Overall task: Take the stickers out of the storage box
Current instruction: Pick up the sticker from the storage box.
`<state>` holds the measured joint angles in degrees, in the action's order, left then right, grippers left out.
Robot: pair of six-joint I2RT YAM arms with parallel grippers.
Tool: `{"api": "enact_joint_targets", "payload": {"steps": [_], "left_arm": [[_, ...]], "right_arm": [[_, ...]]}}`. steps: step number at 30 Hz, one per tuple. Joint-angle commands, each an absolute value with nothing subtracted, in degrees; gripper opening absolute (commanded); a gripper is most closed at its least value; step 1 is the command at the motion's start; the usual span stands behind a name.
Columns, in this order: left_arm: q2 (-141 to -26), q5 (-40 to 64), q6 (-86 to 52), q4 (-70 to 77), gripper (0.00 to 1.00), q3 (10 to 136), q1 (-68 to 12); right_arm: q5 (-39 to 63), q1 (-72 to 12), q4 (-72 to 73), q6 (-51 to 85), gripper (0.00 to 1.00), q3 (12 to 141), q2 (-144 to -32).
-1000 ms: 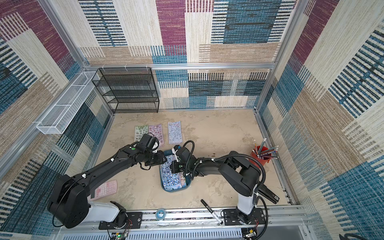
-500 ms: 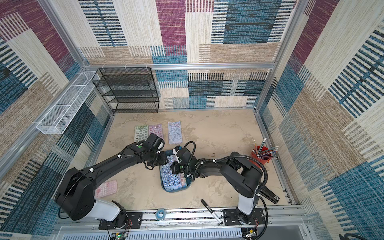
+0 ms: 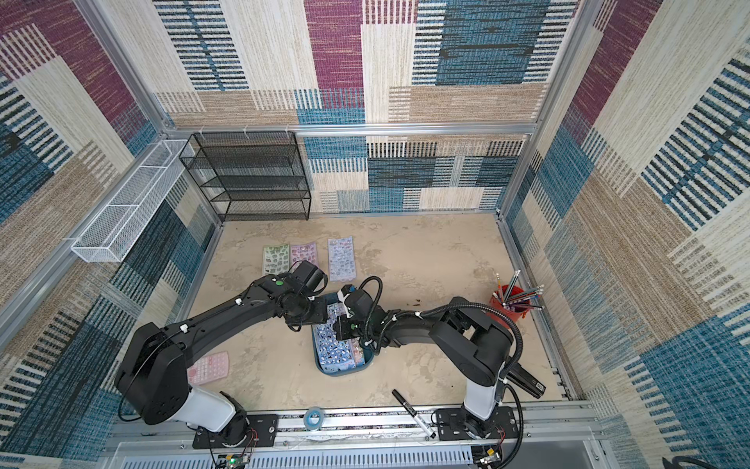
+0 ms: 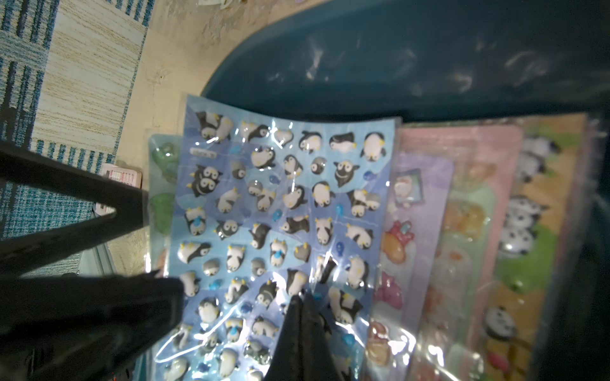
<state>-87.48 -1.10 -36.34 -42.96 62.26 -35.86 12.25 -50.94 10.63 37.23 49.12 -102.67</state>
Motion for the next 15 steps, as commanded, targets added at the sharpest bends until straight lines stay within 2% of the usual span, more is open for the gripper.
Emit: {"api": "enact_joint_targets", "payload": {"steps": [1,15], "left_arm": [[-88.56,-1.54,-38.89,-43.92,0.61,63.00,-36.21],[-84.44,0.40,-40.54,-43.78,0.62,63.77,-37.61]], "right_arm": [[10.64,-50.92,3.26,37.42,0.02,48.70,-102.83],[10.55,-50.92,4.42,38.13,0.02,47.55,-103.03]]}}
